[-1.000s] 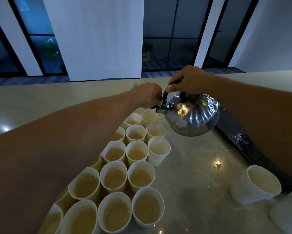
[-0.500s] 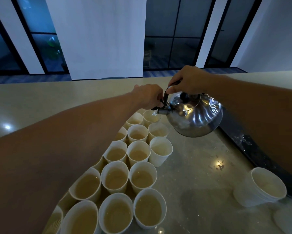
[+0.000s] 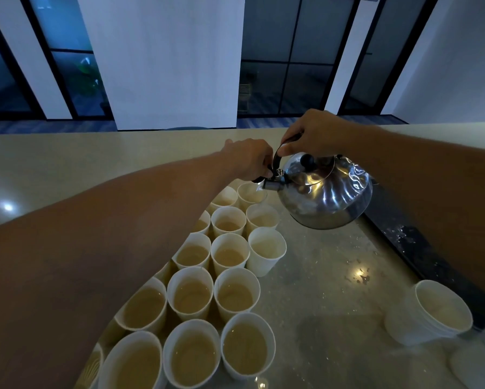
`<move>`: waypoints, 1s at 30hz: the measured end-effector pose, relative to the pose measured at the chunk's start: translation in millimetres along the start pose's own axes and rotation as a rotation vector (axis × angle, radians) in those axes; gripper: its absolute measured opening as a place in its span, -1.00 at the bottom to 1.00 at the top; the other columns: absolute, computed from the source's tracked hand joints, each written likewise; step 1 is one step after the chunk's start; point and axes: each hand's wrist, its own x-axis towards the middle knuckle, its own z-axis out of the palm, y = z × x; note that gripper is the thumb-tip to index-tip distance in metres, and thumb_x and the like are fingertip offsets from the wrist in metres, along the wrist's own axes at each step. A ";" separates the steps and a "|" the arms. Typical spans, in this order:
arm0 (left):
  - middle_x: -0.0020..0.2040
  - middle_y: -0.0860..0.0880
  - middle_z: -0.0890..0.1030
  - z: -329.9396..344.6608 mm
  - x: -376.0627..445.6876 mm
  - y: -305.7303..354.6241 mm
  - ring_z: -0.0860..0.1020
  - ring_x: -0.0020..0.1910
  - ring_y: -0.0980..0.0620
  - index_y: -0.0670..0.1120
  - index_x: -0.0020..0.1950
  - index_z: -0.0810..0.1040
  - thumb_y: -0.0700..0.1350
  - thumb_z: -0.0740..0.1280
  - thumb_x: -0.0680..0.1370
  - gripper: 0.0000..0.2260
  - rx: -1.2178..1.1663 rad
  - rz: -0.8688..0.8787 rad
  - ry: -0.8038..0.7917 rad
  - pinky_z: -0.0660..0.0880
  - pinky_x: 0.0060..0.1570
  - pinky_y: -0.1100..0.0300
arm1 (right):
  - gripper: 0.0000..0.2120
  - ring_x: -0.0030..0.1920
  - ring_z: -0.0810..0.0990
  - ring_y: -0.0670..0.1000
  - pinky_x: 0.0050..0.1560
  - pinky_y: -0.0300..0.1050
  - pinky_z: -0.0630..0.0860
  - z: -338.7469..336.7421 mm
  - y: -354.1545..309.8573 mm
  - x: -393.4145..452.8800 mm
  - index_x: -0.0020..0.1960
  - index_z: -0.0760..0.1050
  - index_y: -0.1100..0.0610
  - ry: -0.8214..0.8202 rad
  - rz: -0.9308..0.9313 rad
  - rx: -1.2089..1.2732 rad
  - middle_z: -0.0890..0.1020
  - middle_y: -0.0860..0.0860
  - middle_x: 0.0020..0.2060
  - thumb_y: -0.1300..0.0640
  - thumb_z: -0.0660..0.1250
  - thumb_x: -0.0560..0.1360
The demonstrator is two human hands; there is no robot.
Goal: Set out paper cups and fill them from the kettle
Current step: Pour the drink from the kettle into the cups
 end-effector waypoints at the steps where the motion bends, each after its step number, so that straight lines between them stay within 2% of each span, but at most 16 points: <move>1: 0.08 0.04 0.60 0.2 0.0 0.1 0.48 0.04 -0.01 0.08 0.14 0.54 0.15 0.36 0.56 -0.77 0.001 -0.002 0.000 0.37 0.11 -0.03 | -0.72 -0.02 0.54 -0.07 -0.11 -0.20 0.38 0.3 -0.2 0.0 0.16 0.65 0.04 0.000 0.003 -0.001 0.65 -0.06 -0.01 -0.05 0.43 0.50; 4: 0.07 0.04 0.61 1.5 -0.4 0.6 0.49 0.04 -0.02 0.08 0.16 0.55 0.14 0.35 0.56 -0.77 0.004 -0.003 -0.007 0.40 0.17 -0.06 | -0.72 -0.05 0.53 -0.08 -0.17 -0.23 0.37 2.3 -1.5 0.0 0.15 0.65 0.03 0.002 0.008 -0.012 0.63 -0.07 -0.02 -0.06 0.43 0.50; 8: 0.02 0.05 0.58 0.6 -2.3 1.9 0.48 0.01 -0.01 0.08 0.16 0.55 0.14 0.35 0.56 -0.77 0.031 -0.008 0.014 0.35 0.12 -0.04 | -0.72 -0.14 0.50 -0.13 -0.21 -0.26 0.34 4.3 -1.4 -2.2 0.17 0.64 0.02 0.005 0.022 -0.004 0.63 -0.08 -0.03 -0.08 0.41 0.51; 11: -0.03 0.06 0.54 -2.0 -5.3 3.1 0.45 -0.01 0.00 0.08 0.12 0.55 0.13 0.35 0.57 -0.80 0.029 -0.003 0.067 0.32 0.10 -0.05 | -0.74 -0.17 0.50 -0.17 -0.25 -0.29 0.35 4.0 4.6 -8.0 0.13 0.65 -0.01 0.050 0.052 0.068 0.59 -0.15 -0.15 -0.09 0.43 0.50; 15: -0.03 0.08 0.55 -9.8 -10.6 5.9 0.44 -0.01 0.02 0.09 0.12 0.55 0.12 0.31 0.59 -0.82 0.036 0.026 0.148 0.30 0.09 -0.05 | -0.76 -0.11 0.56 -0.13 -0.20 -0.26 0.40 -0.7 12.9 -17.1 0.10 0.66 -0.03 0.107 0.057 0.174 0.64 -0.11 -0.11 -0.09 0.43 0.49; 17: -0.02 0.08 0.54 -15.0 -14.9 9.5 0.46 0.01 0.02 0.09 0.12 0.55 0.11 0.30 0.60 -0.83 0.059 0.051 0.169 0.29 0.08 -0.03 | -0.76 -0.04 0.58 -0.10 -0.12 -0.21 0.43 -4.7 13.6 -21.6 0.09 0.67 -0.04 0.110 0.053 0.193 0.65 -0.11 -0.08 -0.10 0.44 0.48; 20: 0.00 0.08 0.53 -21.5 -21.2 16.1 0.49 0.09 -0.01 0.07 0.13 0.54 0.10 0.29 0.61 -0.83 0.087 0.076 0.166 0.29 0.20 -0.11 | -0.75 -0.03 0.57 -0.10 -0.01 -0.14 0.45 -11.4 13.9 -29.0 0.09 0.68 -0.05 0.114 0.056 0.205 0.66 -0.11 -0.07 -0.11 0.46 0.46; 22: 0.05 0.05 0.56 -25.4 -25.7 20.5 0.49 0.10 -0.02 0.06 0.15 0.54 0.09 0.29 0.61 -0.82 0.105 0.082 0.158 0.28 0.20 -0.10 | -0.77 -0.04 0.57 -0.12 -0.05 -0.16 0.46 -15.6 13.3 -34.6 0.07 0.68 -0.05 0.119 0.051 0.217 0.66 -0.13 -0.08 -0.10 0.46 0.46; 25: -0.01 0.07 0.52 -27.9 -33.2 26.6 0.49 0.11 -0.02 0.06 0.15 0.54 0.09 0.29 0.61 -0.82 0.118 0.089 0.144 0.26 0.20 -0.10 | -0.79 -0.09 0.55 -0.17 -0.15 -0.24 0.40 -18.6 10.4 -42.8 0.06 0.68 -0.06 0.119 0.045 0.213 0.64 -0.17 -0.12 -0.08 0.46 0.47; 30: -0.06 0.10 0.51 -26.7 -44.2 30.9 0.51 0.08 -0.01 0.11 0.07 0.53 0.11 0.30 0.60 -0.87 0.144 0.112 0.168 0.23 0.03 0.01 | -0.78 -0.08 0.55 -0.14 -0.17 -0.24 0.41 -20.1 8.3 -52.3 0.05 0.68 -0.06 0.089 0.035 0.179 0.65 -0.13 -0.08 -0.11 0.46 0.46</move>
